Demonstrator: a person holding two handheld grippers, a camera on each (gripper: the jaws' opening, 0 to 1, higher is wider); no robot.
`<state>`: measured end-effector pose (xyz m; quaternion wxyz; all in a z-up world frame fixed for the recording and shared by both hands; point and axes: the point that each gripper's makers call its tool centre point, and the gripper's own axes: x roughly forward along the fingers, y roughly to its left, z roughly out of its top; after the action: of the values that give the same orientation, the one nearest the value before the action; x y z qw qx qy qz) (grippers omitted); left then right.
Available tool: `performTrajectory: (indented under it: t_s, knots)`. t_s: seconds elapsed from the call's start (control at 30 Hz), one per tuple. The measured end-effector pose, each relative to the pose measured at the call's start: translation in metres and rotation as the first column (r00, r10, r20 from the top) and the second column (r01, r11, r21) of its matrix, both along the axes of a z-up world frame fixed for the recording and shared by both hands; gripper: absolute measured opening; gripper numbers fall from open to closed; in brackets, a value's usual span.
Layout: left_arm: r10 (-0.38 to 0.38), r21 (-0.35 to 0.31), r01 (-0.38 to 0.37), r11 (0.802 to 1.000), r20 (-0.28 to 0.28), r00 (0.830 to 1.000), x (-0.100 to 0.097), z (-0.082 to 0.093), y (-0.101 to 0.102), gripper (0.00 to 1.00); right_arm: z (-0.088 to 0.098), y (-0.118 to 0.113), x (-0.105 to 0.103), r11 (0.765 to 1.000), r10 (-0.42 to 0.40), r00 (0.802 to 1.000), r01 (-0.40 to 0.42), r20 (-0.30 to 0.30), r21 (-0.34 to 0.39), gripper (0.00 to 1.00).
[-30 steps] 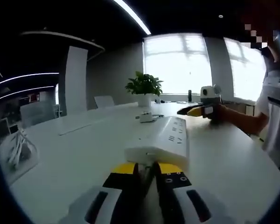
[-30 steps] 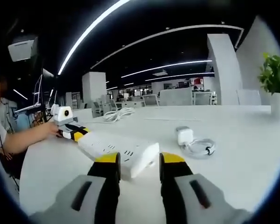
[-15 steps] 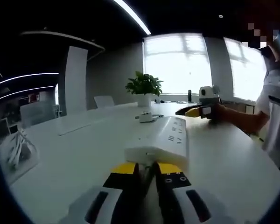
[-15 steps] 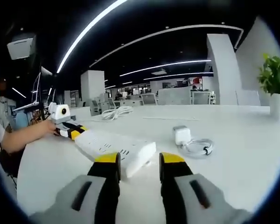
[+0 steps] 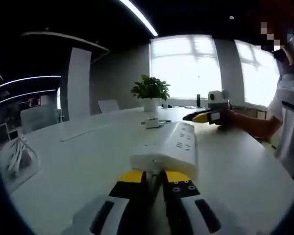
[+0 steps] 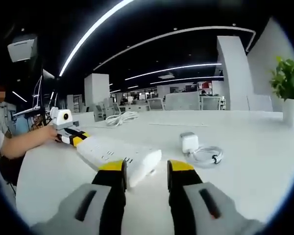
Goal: Straighten the power strip on the desk, plug the charger into it
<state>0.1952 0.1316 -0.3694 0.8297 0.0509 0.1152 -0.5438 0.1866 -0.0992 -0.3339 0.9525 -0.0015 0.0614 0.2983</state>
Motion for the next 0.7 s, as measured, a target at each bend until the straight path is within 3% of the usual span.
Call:
performTrajectory:
  t_s: [0.7]
  knots:
    - [0.002, -0.001, -0.002, 1.0, 0.0, 1.0, 0.0, 0.0002, -0.0006, 0.17, 0.0005, -0.0062, 0.0044, 1.0, -0.013, 1.0, 0.013, 0.001, 0.007, 0.32]
